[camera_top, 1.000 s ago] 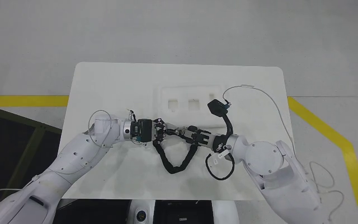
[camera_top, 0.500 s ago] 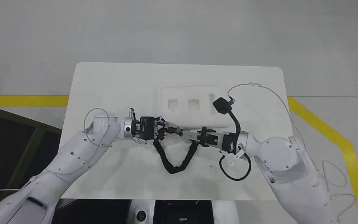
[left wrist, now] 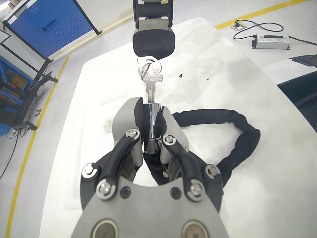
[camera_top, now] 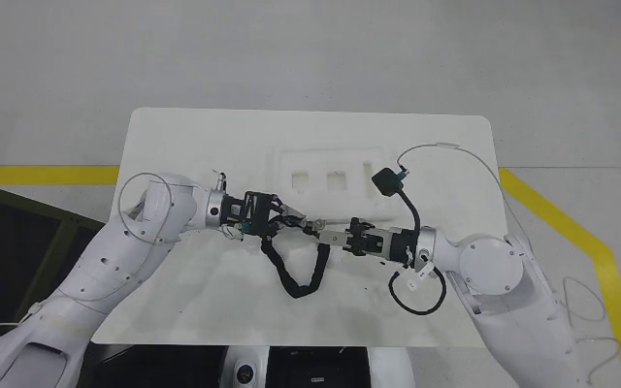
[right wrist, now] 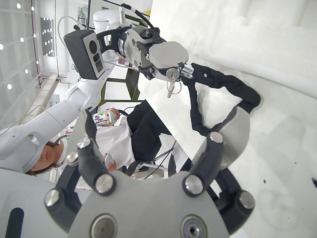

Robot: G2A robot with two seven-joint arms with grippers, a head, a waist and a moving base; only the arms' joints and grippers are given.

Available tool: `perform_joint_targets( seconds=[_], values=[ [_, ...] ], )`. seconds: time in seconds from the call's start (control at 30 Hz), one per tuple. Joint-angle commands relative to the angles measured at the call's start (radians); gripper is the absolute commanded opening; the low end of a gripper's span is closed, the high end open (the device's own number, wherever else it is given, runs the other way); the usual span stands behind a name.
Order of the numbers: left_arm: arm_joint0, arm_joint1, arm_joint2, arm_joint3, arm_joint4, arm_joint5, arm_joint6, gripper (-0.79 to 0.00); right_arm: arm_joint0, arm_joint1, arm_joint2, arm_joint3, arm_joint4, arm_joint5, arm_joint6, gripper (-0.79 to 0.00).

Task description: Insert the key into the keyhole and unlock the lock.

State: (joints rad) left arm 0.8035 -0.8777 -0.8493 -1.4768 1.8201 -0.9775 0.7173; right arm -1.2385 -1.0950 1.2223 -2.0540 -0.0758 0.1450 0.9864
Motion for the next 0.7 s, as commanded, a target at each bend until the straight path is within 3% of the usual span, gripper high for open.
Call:
perform_joint_targets(
  seconds=[0.0, 0.37, 0.47, 0.67],
  values=[
    [0.0, 0.001, -0.003, -0.006, -0.015, -0.032, -0.018, -0.785, 0.013, 0.002, -0.01, 0.0, -0.043, -0.097, 0.013, 0.0],
    [-0.041, 0.025, 0.084, 0.009, -0.144, -0.035, -0.104, -0.785, 0.058, 0.025, -0.043, 0.065, -0.406, -0.672, 0.019, 0.0],
    [-0.059, 0.033, 0.108, 0.01, -0.178, -0.035, -0.118, -0.785, 0.059, 0.025, -0.063, 0.068, -0.495, -0.74, -0.041, 0.0],
    [-0.086, 0.044, 0.141, 0.01, -0.235, -0.035, -0.139, -0.785, 0.059, 0.025, -0.063, 0.068, -0.495, -0.74, -0.041, 0.0]
  ],
)
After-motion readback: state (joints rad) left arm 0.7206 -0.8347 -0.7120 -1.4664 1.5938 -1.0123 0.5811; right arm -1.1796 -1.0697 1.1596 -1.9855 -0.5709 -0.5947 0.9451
